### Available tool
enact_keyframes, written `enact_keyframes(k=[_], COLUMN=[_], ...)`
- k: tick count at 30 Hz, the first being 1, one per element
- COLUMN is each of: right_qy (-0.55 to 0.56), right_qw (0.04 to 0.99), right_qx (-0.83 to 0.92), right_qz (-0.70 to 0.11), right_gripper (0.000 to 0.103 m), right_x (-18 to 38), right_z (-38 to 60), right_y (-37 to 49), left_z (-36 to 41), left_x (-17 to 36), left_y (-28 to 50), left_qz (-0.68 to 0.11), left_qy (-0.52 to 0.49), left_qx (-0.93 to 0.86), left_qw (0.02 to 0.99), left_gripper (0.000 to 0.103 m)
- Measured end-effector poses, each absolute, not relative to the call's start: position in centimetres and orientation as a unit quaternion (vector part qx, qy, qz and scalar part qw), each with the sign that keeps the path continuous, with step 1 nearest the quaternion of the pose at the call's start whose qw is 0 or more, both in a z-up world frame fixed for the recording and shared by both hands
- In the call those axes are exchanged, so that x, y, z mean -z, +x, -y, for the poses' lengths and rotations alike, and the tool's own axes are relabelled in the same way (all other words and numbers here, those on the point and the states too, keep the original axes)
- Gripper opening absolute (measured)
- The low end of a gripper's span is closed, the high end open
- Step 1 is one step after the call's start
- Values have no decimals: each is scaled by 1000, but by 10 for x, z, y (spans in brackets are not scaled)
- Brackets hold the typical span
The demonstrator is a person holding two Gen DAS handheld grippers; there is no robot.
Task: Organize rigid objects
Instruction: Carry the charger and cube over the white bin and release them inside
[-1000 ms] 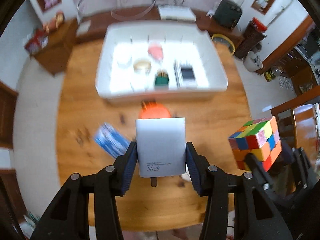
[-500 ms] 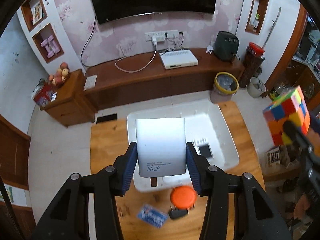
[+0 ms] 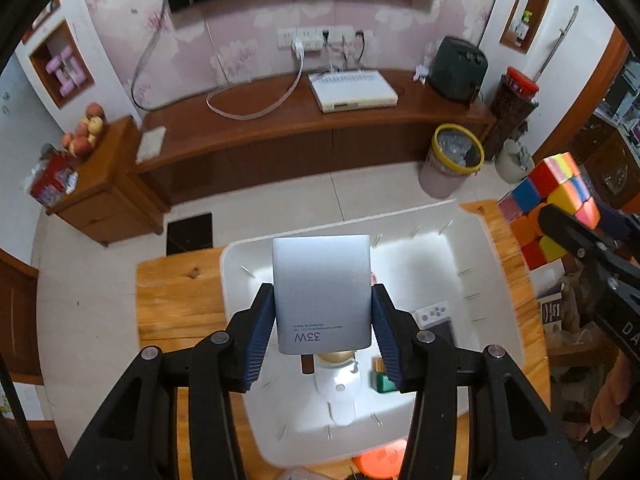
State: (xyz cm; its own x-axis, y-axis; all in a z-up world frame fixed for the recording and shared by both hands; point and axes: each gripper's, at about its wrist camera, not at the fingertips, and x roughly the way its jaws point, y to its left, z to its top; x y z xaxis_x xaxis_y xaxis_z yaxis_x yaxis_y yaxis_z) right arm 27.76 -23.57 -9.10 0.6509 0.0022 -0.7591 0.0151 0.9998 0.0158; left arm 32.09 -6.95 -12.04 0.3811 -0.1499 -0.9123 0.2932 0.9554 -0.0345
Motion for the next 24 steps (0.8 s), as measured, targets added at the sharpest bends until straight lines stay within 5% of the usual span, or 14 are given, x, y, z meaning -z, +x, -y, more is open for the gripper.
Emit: enact_keyframes(k=[10, 22, 24], right_qy=[31, 12, 15], right_qw=[848, 815, 812], right_qx=[19, 42, 44], right_qz=[-528, -577, -581], right_gripper=[58, 58, 58], right_x=[197, 248, 248], right_z=[227, 216, 215], right_y=[322, 338, 338], left_z=[82, 84, 83], left_x=[205, 238, 235], left_y=[353, 370, 369], left_qz=[-600, -620, -614], left_qy=[61, 74, 72], left_qx=[127, 95, 97], left_qw=[787, 776, 780], left_gripper=[51, 52, 69])
